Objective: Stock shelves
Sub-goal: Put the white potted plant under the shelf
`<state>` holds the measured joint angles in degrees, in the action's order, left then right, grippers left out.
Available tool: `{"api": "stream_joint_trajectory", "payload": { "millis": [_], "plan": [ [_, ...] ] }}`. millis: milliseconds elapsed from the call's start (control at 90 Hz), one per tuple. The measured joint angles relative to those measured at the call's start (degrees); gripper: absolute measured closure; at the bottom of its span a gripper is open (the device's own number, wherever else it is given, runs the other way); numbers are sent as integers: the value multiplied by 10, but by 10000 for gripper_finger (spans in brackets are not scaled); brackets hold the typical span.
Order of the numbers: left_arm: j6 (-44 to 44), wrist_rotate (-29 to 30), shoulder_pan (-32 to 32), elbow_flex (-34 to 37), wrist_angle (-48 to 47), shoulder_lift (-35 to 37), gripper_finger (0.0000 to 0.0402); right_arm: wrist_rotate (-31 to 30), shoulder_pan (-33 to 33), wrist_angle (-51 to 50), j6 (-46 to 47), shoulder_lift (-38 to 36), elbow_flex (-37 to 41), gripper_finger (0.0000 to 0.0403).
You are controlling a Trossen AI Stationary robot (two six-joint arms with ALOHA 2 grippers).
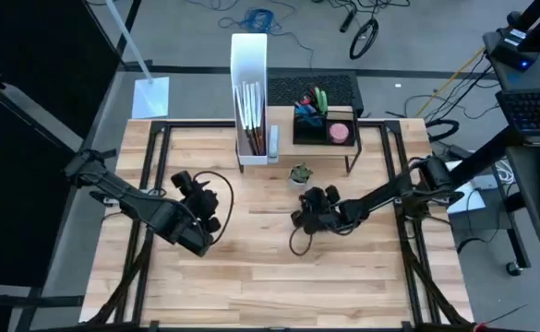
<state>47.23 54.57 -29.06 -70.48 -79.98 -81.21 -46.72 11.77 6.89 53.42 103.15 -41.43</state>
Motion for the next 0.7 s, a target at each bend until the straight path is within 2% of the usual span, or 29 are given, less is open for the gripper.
{"api": "stream_joint_trajectory", "payload": {
  "millis": [422,700],
  "plan": [
    [0,10,1,0,0,0,226,3,-79,72,-139,26,0,403],
    [0,10,1,0,0,0,226,35,-141,111,-216,26,0,403]
  ]
}}
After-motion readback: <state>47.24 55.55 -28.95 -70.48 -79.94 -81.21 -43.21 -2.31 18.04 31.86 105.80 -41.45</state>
